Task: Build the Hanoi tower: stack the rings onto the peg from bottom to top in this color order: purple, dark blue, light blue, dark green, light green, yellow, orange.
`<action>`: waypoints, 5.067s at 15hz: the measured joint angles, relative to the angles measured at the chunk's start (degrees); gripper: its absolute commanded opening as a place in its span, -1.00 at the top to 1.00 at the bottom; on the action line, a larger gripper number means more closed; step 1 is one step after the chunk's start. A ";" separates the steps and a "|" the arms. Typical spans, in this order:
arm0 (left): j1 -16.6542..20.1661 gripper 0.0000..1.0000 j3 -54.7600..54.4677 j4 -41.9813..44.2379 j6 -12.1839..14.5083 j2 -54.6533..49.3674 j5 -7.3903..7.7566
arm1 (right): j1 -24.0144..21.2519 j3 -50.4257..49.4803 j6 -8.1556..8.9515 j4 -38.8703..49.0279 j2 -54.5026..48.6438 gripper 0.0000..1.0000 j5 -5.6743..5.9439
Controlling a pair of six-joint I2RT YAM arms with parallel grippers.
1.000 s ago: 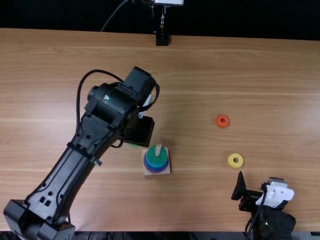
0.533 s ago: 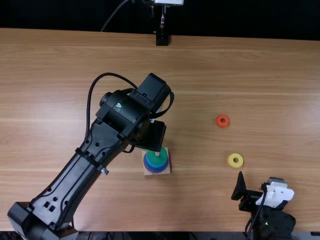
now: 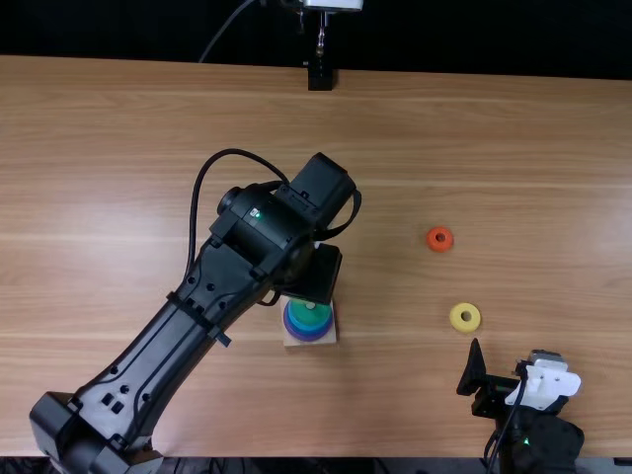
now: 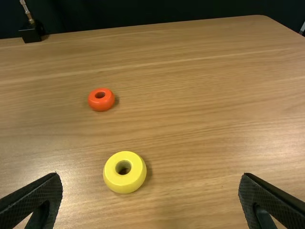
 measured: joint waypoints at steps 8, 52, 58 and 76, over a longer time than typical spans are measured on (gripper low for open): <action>-0.81 -0.11 0.00 1.57 -0.37 2.01 0.00 | 0.00 0.02 0.00 -0.02 0.00 -1.00 0.00; 36.68 -1.00 -110.57 74.47 26.05 -102.99 -2.49 | 0.00 0.00 -0.02 -0.02 0.00 -1.00 0.00; 36.72 -1.00 -106.81 61.46 26.08 -105.81 -3.04 | 0.00 0.00 0.00 -0.04 0.00 -1.00 -0.02; 36.72 -1.00 -106.53 60.24 26.05 -105.81 -2.99 | 0.00 0.00 -0.13 -0.04 0.00 -1.00 -0.02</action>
